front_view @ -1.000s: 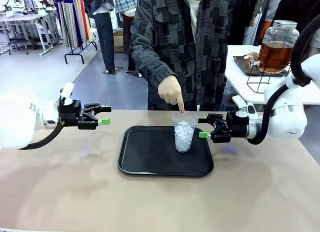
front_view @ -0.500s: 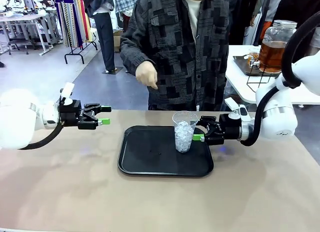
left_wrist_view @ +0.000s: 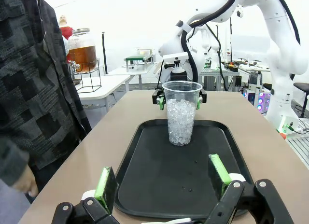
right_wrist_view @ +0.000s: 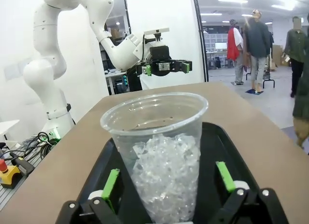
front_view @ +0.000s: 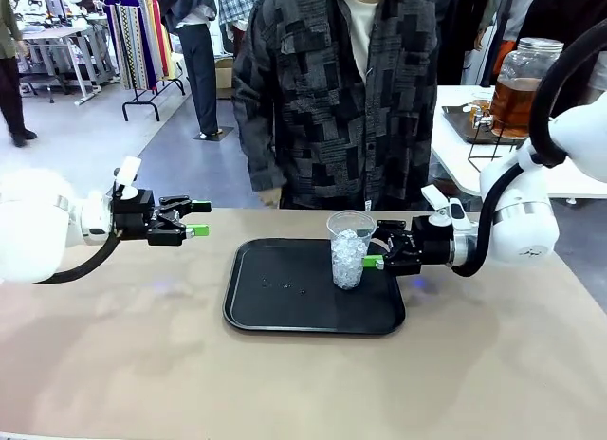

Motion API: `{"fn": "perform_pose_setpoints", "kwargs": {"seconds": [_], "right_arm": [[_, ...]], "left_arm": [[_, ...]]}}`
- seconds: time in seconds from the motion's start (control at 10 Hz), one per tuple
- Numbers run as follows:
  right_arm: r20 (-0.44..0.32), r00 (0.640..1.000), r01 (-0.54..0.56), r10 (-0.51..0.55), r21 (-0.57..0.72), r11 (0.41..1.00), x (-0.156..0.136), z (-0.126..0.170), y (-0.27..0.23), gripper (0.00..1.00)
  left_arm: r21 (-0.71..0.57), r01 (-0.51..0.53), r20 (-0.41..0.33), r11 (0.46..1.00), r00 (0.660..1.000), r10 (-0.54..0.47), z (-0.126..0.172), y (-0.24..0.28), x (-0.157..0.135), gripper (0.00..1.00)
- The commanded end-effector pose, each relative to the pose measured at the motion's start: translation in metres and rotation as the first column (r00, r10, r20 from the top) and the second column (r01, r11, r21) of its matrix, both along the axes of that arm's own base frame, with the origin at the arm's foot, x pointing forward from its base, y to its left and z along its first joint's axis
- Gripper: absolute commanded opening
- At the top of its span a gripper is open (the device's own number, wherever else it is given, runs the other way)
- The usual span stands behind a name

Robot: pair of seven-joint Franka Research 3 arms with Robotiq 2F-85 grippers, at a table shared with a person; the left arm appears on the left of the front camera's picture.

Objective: Pour the drink into the iced cup.
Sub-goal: Pick up the iced cup indicated by the human and present it to them.

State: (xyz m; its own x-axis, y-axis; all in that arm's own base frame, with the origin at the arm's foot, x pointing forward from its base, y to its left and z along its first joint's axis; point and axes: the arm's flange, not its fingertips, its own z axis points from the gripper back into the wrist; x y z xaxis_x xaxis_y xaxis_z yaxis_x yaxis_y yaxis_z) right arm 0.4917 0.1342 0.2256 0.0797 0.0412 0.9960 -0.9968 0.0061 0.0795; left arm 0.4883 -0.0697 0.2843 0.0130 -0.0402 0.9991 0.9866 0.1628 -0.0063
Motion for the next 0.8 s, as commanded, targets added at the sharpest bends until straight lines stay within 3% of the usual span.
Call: {"fn": "perform_pose_setpoints", "kwargs": {"seconds": [0.0, 0.7], "right_arm": [[-0.002, 1.0, -0.001, 0.001, -0.019, 1.0, 0.008, -0.002, 0.018, 1.0], [-0.069, 0.997, -0.027, 0.025, -0.025, 0.999, 0.016, -0.006, 0.042, 1.0]], "left_arm": [[0.004, -0.001, -0.005, 1.0, 1.0, 0.001, 0.003, -0.001, 0.001, 1.0], [0.004, -0.001, -0.005, 1.0, 1.0, 0.001, 0.003, -0.001, 0.001, 1.0]]}}
